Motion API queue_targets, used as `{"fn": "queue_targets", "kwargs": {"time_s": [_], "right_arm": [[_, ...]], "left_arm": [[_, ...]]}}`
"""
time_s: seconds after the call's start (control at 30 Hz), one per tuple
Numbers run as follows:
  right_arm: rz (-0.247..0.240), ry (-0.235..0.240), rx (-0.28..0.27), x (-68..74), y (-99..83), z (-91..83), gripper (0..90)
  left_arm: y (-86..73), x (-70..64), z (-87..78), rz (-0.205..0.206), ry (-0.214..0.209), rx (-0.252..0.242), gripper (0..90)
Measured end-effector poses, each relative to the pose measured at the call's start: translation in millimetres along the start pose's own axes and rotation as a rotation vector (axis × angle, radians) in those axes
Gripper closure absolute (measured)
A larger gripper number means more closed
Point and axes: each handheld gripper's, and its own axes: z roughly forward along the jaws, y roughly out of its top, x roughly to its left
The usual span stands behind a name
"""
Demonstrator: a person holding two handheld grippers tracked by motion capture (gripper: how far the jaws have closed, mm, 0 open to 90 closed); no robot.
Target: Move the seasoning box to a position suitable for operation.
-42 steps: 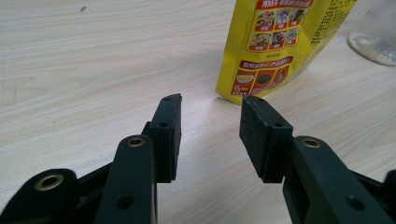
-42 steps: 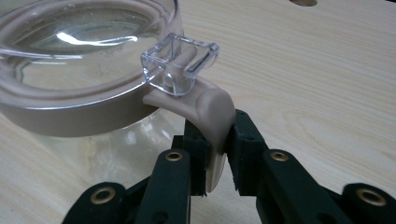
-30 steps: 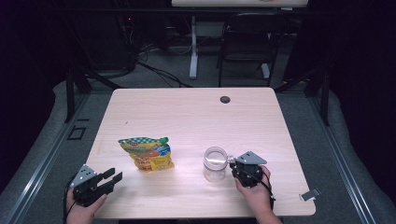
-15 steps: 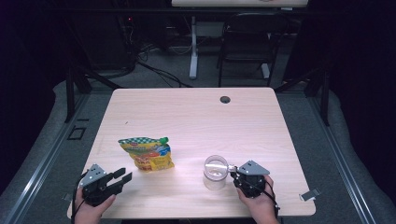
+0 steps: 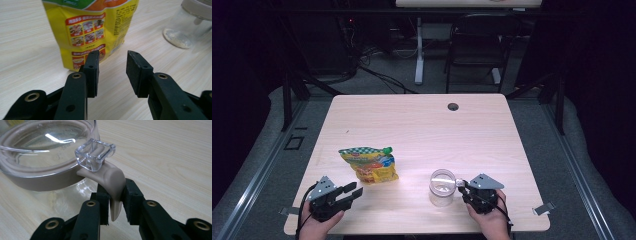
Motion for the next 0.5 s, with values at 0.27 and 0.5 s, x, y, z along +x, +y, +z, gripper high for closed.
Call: {"fn": "queue_targets", "kwargs": {"time_s": [0.27, 0.5], "right_arm": [[0.007, 0.026, -0.022, -1.7, 2.9, -16.5, 71.2], [-0.012, 0.038, -0.015, -2.7, 3.7, -25.6, 75.2]], "left_arm": [[3.8, -11.5, 6.1, 0.036, -0.04, 0.017, 64.0], [5.1, -16.3, 9.8, 0.051, -0.05, 0.027, 64.5]]}}
